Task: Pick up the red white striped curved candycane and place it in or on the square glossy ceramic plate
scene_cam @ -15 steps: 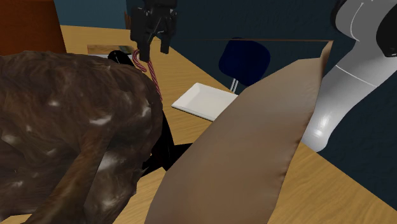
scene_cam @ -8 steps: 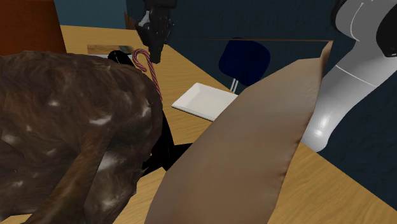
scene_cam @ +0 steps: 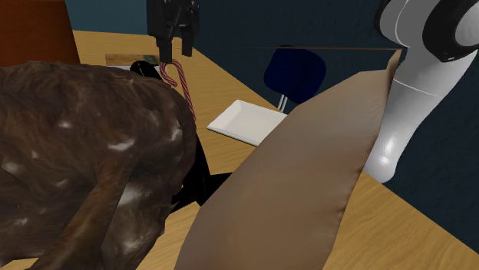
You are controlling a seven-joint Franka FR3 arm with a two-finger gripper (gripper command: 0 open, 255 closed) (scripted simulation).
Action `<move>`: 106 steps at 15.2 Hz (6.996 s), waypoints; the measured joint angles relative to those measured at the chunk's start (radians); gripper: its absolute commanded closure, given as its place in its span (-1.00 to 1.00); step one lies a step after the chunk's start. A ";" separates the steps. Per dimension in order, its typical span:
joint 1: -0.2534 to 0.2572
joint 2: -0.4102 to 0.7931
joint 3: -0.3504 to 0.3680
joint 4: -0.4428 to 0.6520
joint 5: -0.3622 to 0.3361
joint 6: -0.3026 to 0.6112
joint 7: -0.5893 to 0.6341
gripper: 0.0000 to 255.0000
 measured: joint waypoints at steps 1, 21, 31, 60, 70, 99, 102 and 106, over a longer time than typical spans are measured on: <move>0.003 0.067 0.002 0.095 -0.004 -0.057 -0.037 -1.00; 0.002 0.135 0.004 0.098 0.009 -0.041 -0.112 1.00; 0.007 0.157 0.007 0.165 0.000 -0.089 -0.102 1.00; -0.061 -0.247 -0.101 0.112 0.156 -0.424 -0.206 1.00; -0.058 -0.380 -0.132 -0.129 0.174 -0.318 -0.263 1.00; -0.048 -0.484 -0.130 -0.412 0.190 -0.139 -0.304 -1.00; -0.053 -0.442 -0.132 -0.304 0.182 -0.205 -0.291 -1.00; -0.056 -0.424 -0.137 -0.254 0.177 -0.239 -0.289 -1.00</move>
